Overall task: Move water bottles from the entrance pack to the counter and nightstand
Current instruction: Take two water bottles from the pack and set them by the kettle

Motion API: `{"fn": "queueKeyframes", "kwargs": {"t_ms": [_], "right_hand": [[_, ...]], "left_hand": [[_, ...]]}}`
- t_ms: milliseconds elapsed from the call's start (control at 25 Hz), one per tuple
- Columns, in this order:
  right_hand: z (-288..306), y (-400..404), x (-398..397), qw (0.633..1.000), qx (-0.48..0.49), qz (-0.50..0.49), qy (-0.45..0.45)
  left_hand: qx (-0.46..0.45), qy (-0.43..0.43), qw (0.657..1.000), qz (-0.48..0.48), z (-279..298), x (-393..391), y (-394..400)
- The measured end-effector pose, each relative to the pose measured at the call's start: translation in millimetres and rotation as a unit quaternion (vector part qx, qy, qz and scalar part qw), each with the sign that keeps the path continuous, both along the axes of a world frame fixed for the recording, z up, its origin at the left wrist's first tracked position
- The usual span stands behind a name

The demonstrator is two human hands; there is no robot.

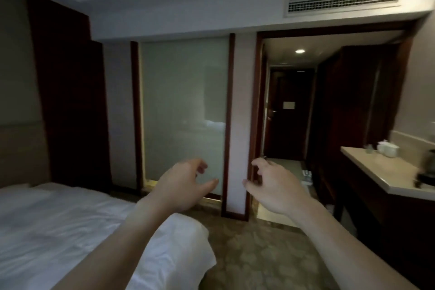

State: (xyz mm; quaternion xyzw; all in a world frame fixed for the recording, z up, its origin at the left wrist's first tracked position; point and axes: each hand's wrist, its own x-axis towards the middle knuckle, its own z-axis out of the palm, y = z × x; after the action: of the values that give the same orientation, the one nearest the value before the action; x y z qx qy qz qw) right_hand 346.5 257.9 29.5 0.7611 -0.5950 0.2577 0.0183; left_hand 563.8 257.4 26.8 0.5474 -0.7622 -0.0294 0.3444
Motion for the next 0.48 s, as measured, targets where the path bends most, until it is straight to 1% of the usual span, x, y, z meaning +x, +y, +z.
{"fn": "queueKeyframes", "kwargs": {"t_ms": [200, 360, 480], "right_hand": [[8.2, -57.0, -31.6, 0.994, -0.001, -0.112, -0.021], [-0.6, -105.5, -77.8, 0.983, 0.022, -0.182, -0.022], [-15.3, -151.9, -119.6, 0.977, 0.036, -0.211, -0.024]], "left_hand": [[-0.01, 0.0, 0.994, -0.108, 9.5, -30.6, -98.2], [0.005, 0.003, 0.984, -0.177, -0.1, -83.0, -172.7], [0.005, -0.015, 0.98, -0.201, -15.2, -130.7, -236.3]]}}
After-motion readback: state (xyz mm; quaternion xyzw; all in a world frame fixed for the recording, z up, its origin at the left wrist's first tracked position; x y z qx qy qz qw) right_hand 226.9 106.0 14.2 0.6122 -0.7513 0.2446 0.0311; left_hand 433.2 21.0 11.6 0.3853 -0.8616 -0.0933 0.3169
